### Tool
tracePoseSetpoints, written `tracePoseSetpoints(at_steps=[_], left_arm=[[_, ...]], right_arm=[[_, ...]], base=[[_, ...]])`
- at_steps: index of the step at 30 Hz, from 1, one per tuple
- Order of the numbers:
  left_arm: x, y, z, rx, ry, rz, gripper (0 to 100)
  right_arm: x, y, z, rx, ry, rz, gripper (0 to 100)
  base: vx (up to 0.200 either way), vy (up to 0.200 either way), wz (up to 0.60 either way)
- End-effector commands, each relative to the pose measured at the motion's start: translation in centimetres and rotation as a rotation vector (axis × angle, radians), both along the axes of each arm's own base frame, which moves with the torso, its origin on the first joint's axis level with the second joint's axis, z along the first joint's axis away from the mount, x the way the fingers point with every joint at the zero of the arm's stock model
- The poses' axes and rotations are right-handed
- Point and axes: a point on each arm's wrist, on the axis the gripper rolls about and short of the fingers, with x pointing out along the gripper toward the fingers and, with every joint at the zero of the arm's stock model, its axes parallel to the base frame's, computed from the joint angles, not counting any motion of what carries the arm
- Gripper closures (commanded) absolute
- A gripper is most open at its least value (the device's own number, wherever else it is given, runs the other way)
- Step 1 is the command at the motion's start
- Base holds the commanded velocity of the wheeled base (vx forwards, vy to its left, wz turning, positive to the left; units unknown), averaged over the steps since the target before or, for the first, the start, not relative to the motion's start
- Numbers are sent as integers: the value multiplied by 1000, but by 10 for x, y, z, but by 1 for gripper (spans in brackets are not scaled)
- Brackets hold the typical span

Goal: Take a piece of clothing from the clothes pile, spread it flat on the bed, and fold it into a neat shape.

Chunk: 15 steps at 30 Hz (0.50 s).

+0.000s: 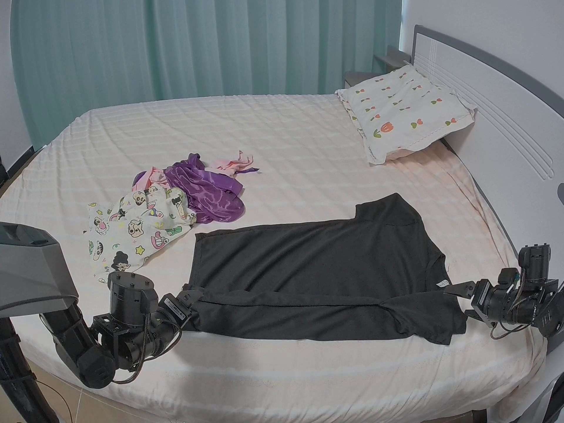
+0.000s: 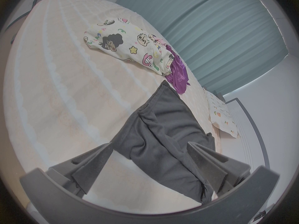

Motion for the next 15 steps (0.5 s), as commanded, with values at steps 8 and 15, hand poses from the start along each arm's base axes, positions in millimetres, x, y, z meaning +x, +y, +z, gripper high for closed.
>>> tracePoseSetpoints(at_steps=[8, 15], left_arm=[[-2, -6, -5, -47, 35, -43, 0], [16, -12, -24, -28, 63, -26, 0]], right_arm=[[-2, -1, -4, 56, 40, -43, 0], [2, -2, -12, 54, 45, -48, 0]], base=[[-125, 0, 0], [0, 0, 0]])
